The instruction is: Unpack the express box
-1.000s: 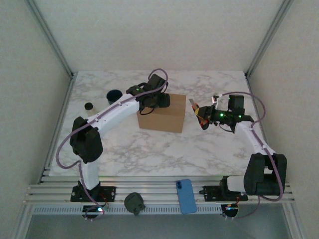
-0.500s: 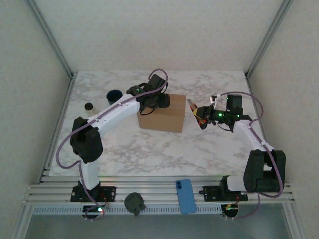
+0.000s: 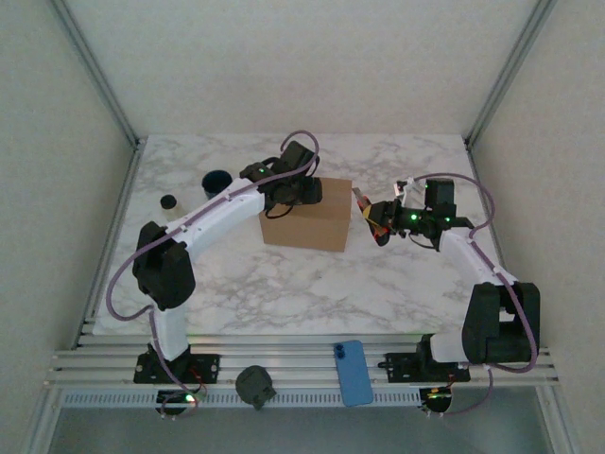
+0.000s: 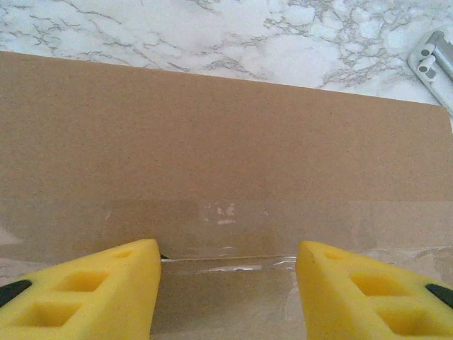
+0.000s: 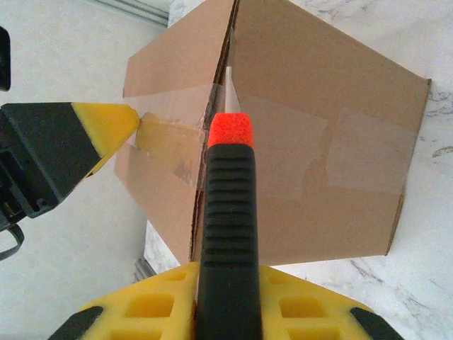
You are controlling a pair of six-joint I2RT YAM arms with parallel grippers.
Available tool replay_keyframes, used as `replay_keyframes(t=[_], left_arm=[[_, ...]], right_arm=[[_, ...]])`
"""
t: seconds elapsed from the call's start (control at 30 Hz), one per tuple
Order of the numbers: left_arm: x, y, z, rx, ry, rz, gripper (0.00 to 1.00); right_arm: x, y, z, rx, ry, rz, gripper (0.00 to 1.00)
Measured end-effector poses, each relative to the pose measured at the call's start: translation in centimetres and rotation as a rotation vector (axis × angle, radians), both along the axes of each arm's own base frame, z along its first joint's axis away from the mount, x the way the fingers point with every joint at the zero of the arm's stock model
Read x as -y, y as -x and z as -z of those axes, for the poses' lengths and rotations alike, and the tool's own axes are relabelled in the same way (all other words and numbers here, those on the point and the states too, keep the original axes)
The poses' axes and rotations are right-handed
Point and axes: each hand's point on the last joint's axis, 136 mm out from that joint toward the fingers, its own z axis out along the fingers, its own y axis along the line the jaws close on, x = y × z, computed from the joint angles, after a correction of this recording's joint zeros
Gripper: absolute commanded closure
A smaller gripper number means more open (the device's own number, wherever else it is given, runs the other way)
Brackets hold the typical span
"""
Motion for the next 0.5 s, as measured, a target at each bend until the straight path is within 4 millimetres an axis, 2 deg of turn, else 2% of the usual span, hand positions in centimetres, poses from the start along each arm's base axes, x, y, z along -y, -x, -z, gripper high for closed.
replay_keyframes(t=[0.5], left_arm=[[-0.03,0.01,0.13,-0.002,0.001,-0.004,0.47]], right_arm=[[0.74,0.79,0.21,-0.025,0.078,0.042,1.0]])
